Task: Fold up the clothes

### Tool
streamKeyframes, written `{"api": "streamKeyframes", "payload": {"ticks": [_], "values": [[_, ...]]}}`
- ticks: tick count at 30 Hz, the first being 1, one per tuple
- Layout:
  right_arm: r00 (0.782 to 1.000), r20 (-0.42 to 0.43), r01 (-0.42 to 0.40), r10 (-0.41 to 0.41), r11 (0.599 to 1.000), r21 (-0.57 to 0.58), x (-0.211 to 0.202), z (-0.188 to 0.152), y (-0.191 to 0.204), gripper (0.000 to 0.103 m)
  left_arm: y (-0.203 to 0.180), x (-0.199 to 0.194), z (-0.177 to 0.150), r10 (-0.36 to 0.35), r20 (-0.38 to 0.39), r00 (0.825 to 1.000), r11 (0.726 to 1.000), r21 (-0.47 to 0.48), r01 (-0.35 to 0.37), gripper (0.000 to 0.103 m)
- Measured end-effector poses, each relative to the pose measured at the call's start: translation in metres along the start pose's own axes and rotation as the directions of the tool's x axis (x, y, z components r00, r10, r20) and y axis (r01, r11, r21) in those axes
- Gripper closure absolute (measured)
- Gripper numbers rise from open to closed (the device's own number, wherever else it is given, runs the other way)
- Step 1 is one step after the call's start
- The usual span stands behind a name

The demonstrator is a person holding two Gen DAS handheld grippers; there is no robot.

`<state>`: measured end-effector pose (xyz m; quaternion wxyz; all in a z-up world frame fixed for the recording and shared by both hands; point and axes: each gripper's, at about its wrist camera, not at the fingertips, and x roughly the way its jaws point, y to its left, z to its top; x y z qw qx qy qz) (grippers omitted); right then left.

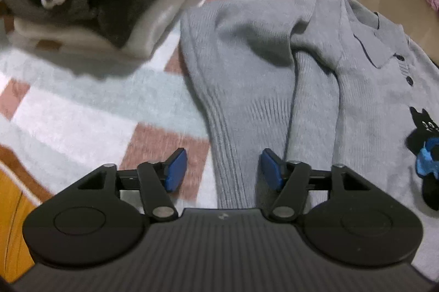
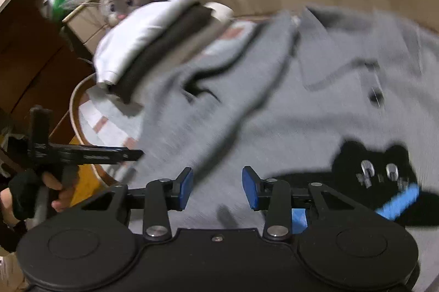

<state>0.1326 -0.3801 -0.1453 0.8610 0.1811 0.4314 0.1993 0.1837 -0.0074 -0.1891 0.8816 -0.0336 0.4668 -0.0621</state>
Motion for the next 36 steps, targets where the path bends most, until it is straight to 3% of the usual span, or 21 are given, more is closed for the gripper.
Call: {"api": "streamKeyframes", "payload": {"ticks": [3,5,7,8,10,12,16,19,21,26,31,33,36], "values": [[0.999,0.01,0.033,-0.034,0.996,0.078,0.005,-0.004,-0.024,0.058,-0.004,0.007,0.009,0.018,0.013,1.0,1.0,-0.009,-0.018,0.032],[0.999,0.02,0.03,-0.032,0.994,0.1,0.009,0.0,-0.034,0.058,-0.007,0.011,0.013,0.022,0.023,0.999,1.0,-0.012,-0.022,0.036],[0.999,0.032,0.01,-0.014,0.994,0.111,0.011,0.003,-0.039,0.058,-0.018,0.012,0.018,0.01,0.04,0.999,0.997,0.072,-0.013,0.08],[0.999,0.034,0.001,-0.005,0.993,0.115,0.013,0.003,-0.041,0.058,-0.023,0.009,0.022,0.003,0.054,0.999,0.992,0.124,-0.009,0.093],[0.999,0.03,-0.015,0.011,0.992,0.125,0.017,0.002,-0.046,0.058,-0.037,-0.007,0.029,0.054,0.13,0.99,0.974,0.212,-0.081,0.093],[0.999,0.026,-0.031,0.028,0.991,0.134,0.019,0.002,-0.051,0.058,-0.046,-0.03,0.038,0.088,0.231,0.969,0.948,0.279,-0.153,0.093],[0.998,0.029,-0.06,0.056,0.987,0.152,0.021,0.005,-0.057,0.058,-0.032,-0.087,0.08,0.131,0.383,0.914,0.945,0.231,-0.232,0.093],[0.997,0.028,-0.072,0.069,0.984,0.165,0.024,0.006,-0.06,0.058,-0.017,-0.126,0.121,0.149,0.466,0.872,0.936,0.218,-0.276,0.094],[0.997,0.026,-0.077,0.073,0.982,0.173,0.024,0.006,-0.062,0.058,-0.01,-0.143,0.151,0.165,0.496,0.853,0.928,0.215,-0.304,0.094],[0.997,0.022,-0.075,0.072,0.982,0.172,0.024,0.006,-0.061,0.058,0.019,-0.145,0.227,0.242,0.503,0.829,0.924,0.142,-0.356,0.094],[0.997,0.022,-0.073,0.07,0.984,0.161,0.023,0.004,-0.06,0.057,0.075,-0.127,0.269,0.379,0.443,0.813,0.921,-0.099,-0.376,0.094],[0.997,0.022,-0.074,0.071,0.985,0.159,0.024,0.003,-0.06,0.057,0.102,-0.113,0.267,0.456,0.388,0.801,0.89,-0.209,-0.406,0.094],[0.997,0.023,-0.078,0.075,0.984,0.158,0.024,0.002,-0.061,0.057,0.126,-0.093,0.25,0.564,0.316,0.763,0.826,-0.241,-0.51,0.098]]}}
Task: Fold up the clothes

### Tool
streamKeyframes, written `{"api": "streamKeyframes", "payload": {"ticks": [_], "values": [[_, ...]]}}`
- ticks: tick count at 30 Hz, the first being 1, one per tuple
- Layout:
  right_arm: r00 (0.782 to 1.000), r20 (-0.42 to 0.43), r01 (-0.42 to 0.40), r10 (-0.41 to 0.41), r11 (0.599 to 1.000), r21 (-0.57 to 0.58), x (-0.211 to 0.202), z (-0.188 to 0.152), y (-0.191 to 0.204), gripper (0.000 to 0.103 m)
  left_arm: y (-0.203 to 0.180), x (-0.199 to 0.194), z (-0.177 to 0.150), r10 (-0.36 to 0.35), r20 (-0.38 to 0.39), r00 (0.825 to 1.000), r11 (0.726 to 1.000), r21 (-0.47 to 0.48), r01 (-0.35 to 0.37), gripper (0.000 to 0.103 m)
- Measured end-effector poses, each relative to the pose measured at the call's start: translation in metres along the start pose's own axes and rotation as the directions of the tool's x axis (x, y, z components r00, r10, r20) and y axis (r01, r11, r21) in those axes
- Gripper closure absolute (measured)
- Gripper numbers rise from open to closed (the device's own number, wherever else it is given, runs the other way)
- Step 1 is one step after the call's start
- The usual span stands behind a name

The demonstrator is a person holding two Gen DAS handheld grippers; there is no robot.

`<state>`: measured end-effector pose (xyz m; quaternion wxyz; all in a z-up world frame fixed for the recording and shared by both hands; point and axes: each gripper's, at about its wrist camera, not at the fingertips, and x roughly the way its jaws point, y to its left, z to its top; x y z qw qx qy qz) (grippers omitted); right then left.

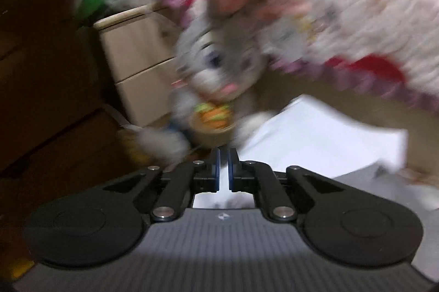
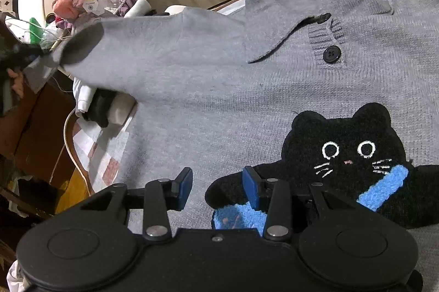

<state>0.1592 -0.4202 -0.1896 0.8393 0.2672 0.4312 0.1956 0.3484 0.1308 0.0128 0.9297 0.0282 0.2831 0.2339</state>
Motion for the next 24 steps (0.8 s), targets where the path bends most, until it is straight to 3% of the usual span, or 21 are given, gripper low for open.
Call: {"api": "streamKeyframes", "payload": {"ticks": [2,4,8,9,12,15,17,22,24], "values": [[1.0,0.0,-0.001,0.001,1.0,0.001,0.0,0.0,0.0,0.056,0.001,0.0,-0.016,0.015,0.037,0.999,0.998,0.063,-0.018,0.094],[1.0,-0.001,-0.003,0.003,1.0,0.001,0.001,0.0,0.0,0.056,-0.002,-0.015,-0.029,-0.018,0.089,0.996,0.995,0.098,0.009,0.092],[1.0,-0.002,-0.002,0.002,1.0,-0.006,0.001,0.001,0.003,0.05,-0.022,-0.075,-0.062,-0.205,0.125,0.971,0.972,0.145,0.186,0.066],[1.0,-0.002,0.003,-0.003,1.0,-0.011,0.001,0.001,0.005,0.05,-0.029,-0.09,-0.073,-0.253,0.122,0.96,0.961,0.145,0.235,0.063],[1.0,-0.002,0.024,-0.024,0.999,-0.04,0.001,0.0,0.014,0.049,-0.047,-0.118,-0.114,-0.439,0.013,0.898,0.893,0.119,0.435,0.062],[1.0,-0.005,0.025,-0.026,0.997,-0.071,0.0,-0.002,0.021,0.049,-0.07,-0.129,-0.158,-0.59,-0.135,0.796,0.792,0.098,0.603,0.062],[1.0,-0.007,0.023,-0.024,0.996,-0.087,-0.001,-0.004,0.026,0.049,-0.085,-0.134,-0.187,-0.629,-0.214,0.747,0.744,0.113,0.659,0.062],[0.999,-0.023,0.032,-0.035,0.994,-0.109,-0.001,-0.011,0.035,0.049,-0.106,-0.135,-0.237,-0.629,-0.346,0.696,0.692,0.16,0.704,0.062],[0.999,-0.033,0.003,-0.005,0.996,-0.084,-0.004,-0.014,0.039,0.048,-0.107,-0.134,-0.249,-0.649,-0.372,0.664,0.668,0.139,0.731,0.062]]}}
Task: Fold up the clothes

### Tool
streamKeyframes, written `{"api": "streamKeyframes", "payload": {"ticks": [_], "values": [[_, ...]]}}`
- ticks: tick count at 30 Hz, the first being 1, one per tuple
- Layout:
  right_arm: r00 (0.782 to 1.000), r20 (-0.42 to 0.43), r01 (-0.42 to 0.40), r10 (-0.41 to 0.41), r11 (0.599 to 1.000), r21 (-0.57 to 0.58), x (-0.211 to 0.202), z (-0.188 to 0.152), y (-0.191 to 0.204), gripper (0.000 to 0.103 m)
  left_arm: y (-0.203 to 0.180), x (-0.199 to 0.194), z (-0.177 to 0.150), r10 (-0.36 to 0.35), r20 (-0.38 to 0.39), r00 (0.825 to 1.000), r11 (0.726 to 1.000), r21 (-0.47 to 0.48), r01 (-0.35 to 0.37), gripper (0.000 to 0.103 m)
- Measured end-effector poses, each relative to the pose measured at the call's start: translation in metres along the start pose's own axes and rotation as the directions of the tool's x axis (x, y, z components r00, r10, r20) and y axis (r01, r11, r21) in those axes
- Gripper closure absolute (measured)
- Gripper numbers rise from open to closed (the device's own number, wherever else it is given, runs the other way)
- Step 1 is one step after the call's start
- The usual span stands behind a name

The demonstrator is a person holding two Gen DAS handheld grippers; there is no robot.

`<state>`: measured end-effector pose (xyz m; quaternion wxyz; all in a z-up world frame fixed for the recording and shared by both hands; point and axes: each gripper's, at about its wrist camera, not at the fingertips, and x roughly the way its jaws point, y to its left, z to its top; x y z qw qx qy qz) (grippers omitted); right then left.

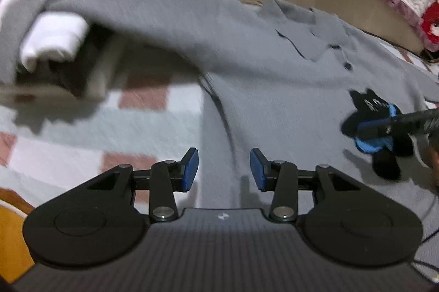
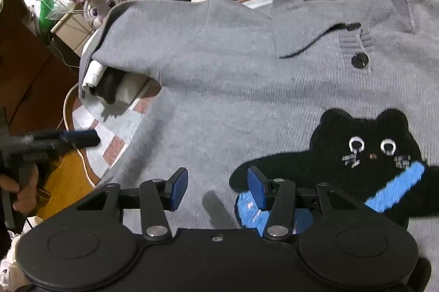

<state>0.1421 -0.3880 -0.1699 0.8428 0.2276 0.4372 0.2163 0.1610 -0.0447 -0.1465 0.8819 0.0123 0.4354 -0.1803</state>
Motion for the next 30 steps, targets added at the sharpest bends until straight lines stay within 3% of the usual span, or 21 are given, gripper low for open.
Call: {"api": "streamKeyframes", "payload": {"ticks": [3,7,8,9,10,13,16,17,19,25,28,29,30], "values": [[0.991,-0.006,-0.133,0.134,0.988,0.073,-0.007,-0.002,0.011,0.048,-0.001,0.011,-0.011,-0.037,-0.046,0.998,0.999,-0.001,0.037,0.055],[0.99,-0.026,-0.138,0.138,0.99,0.002,0.001,-0.004,0.037,0.048,-0.006,0.033,-0.016,-0.012,-0.099,0.995,1.0,0.02,0.014,0.055],[0.99,-0.034,-0.137,0.137,0.991,0.005,0.004,-0.005,0.038,0.048,-0.008,0.04,-0.016,0.01,-0.119,0.993,0.999,0.046,-0.005,0.066],[0.99,-0.043,-0.135,0.135,0.991,0.009,0.007,-0.005,0.039,0.048,-0.011,0.04,-0.015,0.041,-0.121,0.992,0.995,0.091,-0.03,0.095],[0.99,-0.051,-0.134,0.134,0.991,0.013,0.01,-0.006,0.04,0.048,-0.014,0.04,-0.014,0.072,-0.12,0.99,0.989,0.137,-0.055,0.097],[0.99,-0.059,-0.125,0.125,0.992,-0.003,0.004,-0.004,0.04,0.048,-0.001,0.014,-0.009,0.121,-0.06,0.991,0.991,0.059,-0.117,0.099],[0.993,-0.052,-0.112,0.11,0.993,-0.025,-0.01,0.001,0.036,0.048,0.024,-0.017,-0.013,0.127,0.006,0.992,0.985,-0.119,-0.125,0.103],[0.994,-0.045,-0.105,0.104,0.994,-0.02,-0.014,0.004,0.032,0.048,0.029,-0.019,-0.019,0.121,-0.002,0.993,0.979,-0.166,-0.12,0.103],[0.995,-0.033,-0.091,0.09,0.996,-0.011,-0.023,0.011,0.025,0.048,0.027,-0.01,-0.03,0.129,-0.042,0.991,0.979,-0.153,-0.134,0.103],[0.991,-0.059,0.111,-0.117,0.99,-0.09,-0.03,0.015,0.018,0.048,0.014,-0.01,-0.031,0.097,-0.037,0.995,0.984,-0.148,-0.102,0.102],[0.987,-0.053,0.148,-0.152,0.986,-0.075,-0.037,0.006,0.004,0.047,0.015,-0.021,-0.028,0.01,-0.054,0.999,0.979,-0.205,-0.021,0.085],[0.988,-0.053,0.144,-0.146,0.989,-0.043,-0.039,0.002,-0.004,0.047,0.014,-0.023,-0.03,-0.038,-0.086,0.996,0.976,-0.218,0.018,0.076],[0.988,-0.06,0.14,-0.141,0.99,-0.012,-0.04,-0.002,-0.012,0.047,0.011,-0.023,-0.031,-0.054,-0.124,0.991,0.979,-0.201,0.029,0.075]]}}
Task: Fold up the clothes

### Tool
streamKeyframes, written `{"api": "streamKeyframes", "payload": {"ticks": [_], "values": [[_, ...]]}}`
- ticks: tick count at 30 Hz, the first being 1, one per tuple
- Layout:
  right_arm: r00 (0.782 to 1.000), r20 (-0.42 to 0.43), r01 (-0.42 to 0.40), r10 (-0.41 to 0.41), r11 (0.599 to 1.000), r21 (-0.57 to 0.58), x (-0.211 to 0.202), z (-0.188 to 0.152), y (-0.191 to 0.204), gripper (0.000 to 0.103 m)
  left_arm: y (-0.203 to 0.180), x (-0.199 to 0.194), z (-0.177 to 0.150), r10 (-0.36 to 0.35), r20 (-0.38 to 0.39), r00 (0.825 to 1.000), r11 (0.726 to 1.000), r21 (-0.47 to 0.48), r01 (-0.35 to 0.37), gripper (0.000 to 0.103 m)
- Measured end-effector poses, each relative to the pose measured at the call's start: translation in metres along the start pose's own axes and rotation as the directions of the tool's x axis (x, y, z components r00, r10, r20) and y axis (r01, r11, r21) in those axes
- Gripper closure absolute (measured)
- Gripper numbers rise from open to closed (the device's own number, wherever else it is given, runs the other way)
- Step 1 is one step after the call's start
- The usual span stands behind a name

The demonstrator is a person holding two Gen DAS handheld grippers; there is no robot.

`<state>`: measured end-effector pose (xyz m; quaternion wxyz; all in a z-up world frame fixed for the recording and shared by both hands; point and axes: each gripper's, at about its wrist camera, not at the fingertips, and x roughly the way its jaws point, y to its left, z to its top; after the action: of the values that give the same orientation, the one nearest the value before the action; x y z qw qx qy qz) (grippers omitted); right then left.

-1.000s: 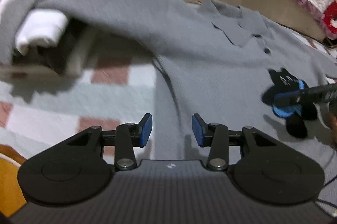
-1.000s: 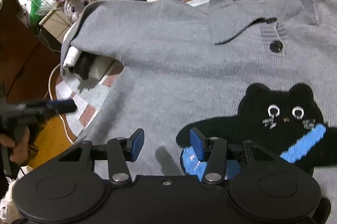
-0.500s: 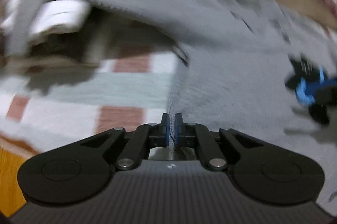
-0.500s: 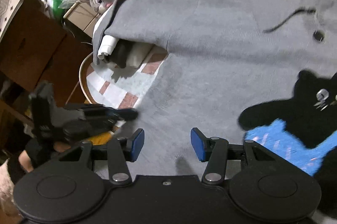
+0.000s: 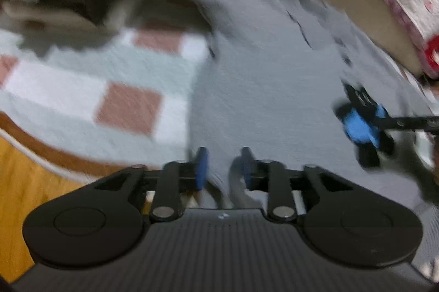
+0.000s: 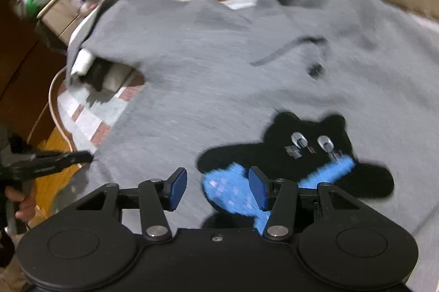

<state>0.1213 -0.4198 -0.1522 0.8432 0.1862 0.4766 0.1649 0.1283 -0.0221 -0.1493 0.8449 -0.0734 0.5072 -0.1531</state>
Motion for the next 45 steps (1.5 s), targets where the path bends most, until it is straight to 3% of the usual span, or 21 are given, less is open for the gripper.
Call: {"api": "streamKeyframes", "payload": {"ticks": [2,3,5,6,7,9,15,18,20,23,25,26,27,31,33,35,37,39,41,43,45], "values": [[1.0,-0.018,-0.011,0.012,0.998,0.06,0.0,-0.008,-0.015,0.048,-0.01,-0.003,-0.009,0.054,-0.036,0.998,0.996,0.068,-0.052,0.072],[0.999,-0.026,-0.017,0.019,0.996,0.09,0.0,-0.012,-0.022,0.047,-0.014,-0.004,-0.014,0.083,-0.052,0.995,0.992,0.103,-0.078,0.061],[1.0,-0.016,-0.024,0.026,0.994,0.102,-0.006,-0.012,-0.024,0.047,-0.016,-0.004,-0.023,0.062,-0.085,0.994,0.995,0.086,-0.055,0.044],[0.999,-0.009,-0.033,0.034,0.994,0.102,-0.01,-0.011,-0.023,0.047,-0.016,-0.002,-0.028,0.038,-0.105,0.994,0.997,0.068,-0.031,0.044],[0.999,-0.003,-0.043,0.044,0.994,0.1,-0.014,-0.01,-0.021,0.047,-0.016,0.0,-0.033,0.02,-0.117,0.993,0.998,0.056,-0.014,0.045],[0.998,0.011,-0.06,0.059,0.994,0.096,-0.021,-0.009,-0.017,0.047,-0.023,0.004,-0.042,0.027,-0.104,0.994,0.996,0.091,-0.018,0.092],[1.0,-0.001,-0.006,0.006,0.998,0.056,-0.043,-0.007,-0.008,0.047,-0.02,-0.046,-0.047,0.127,0.015,0.992,0.99,0.066,-0.128,0.098],[1.0,0.0,-0.017,0.017,0.999,0.031,-0.059,0.001,-0.009,0.046,-0.01,-0.035,-0.054,0.141,-0.066,0.988,0.989,0.054,-0.138,0.098],[1.0,0.002,-0.001,0.001,1.0,0.024,-0.061,0.009,-0.014,0.046,-0.012,-0.025,-0.052,0.195,-0.105,0.975,0.979,0.075,-0.187,0.097],[0.999,0.009,0.039,-0.039,0.999,0.035,-0.063,0.027,-0.025,0.045,-0.026,-0.046,-0.021,0.169,-0.072,0.983,0.979,0.125,-0.159,0.094],[0.999,0.023,0.043,-0.044,0.998,0.046,-0.068,0.043,-0.032,0.045,-0.047,-0.071,0.014,0.169,-0.007,0.986,0.964,0.211,-0.164,0.08],[0.999,0.036,0.016,-0.019,0.998,0.057,-0.073,0.054,-0.037,0.045,-0.058,-0.085,0.034,0.163,0.025,0.986,0.954,0.252,-0.164,0.07],[0.999,0.044,-0.027,0.024,0.998,0.062,-0.077,0.066,-0.042,0.045,-0.069,-0.099,0.055,0.155,0.058,0.986,0.942,0.292,-0.165,0.066],[0.983,0.033,-0.184,0.182,0.98,0.08,-0.075,0.113,-0.069,0.034,-0.124,-0.111,0.145,0.114,0.04,0.993,0.899,0.42,-0.12,0.061],[0.993,0.081,-0.09,0.082,0.991,0.097,-0.072,0.128,-0.082,0.034,-0.158,-0.091,0.176,0.14,0.02,0.99,0.858,0.496,-0.131,0.06],[0.983,0.182,0.006,-0.021,0.997,0.083,-0.072,0.13,-0.097,0.034,-0.186,-0.059,0.191,0.145,0.005,0.989,0.835,0.536,-0.125,0.06],[0.965,0.26,-0.006,-0.027,0.992,0.124,-0.07,0.121,-0.122,0.045,-0.212,-0.021,0.197,0.115,-0.014,0.993,0.82,0.566,-0.087,0.06],[0.952,0.304,-0.015,-0.034,0.988,0.157,-0.066,0.113,-0.146,0.089,-0.243,0.025,0.201,0.065,0.011,0.998,0.817,0.574,-0.059,0.06],[0.941,0.315,0.088,-0.126,0.987,0.132,-0.064,0.113,-0.16,0.092,-0.264,0.077,0.207,-0.004,0.054,0.999,0.845,0.534,-0.025,0.06],[0.918,0.362,0.13,-0.16,0.986,0.107,-0.064,0.117,-0.168,0.092,-0.275,0.121,0.21,-0.023,0.095,0.995,0.869,0.494,-0.027,0.06],[0.917,0.379,0.079,-0.122,0.989,0.129,-0.061,0.125,-0.18,0.092,-0.286,0.165,0.211,-0.018,0.137,0.99,0.883,0.467,-0.048,0.06]]}}
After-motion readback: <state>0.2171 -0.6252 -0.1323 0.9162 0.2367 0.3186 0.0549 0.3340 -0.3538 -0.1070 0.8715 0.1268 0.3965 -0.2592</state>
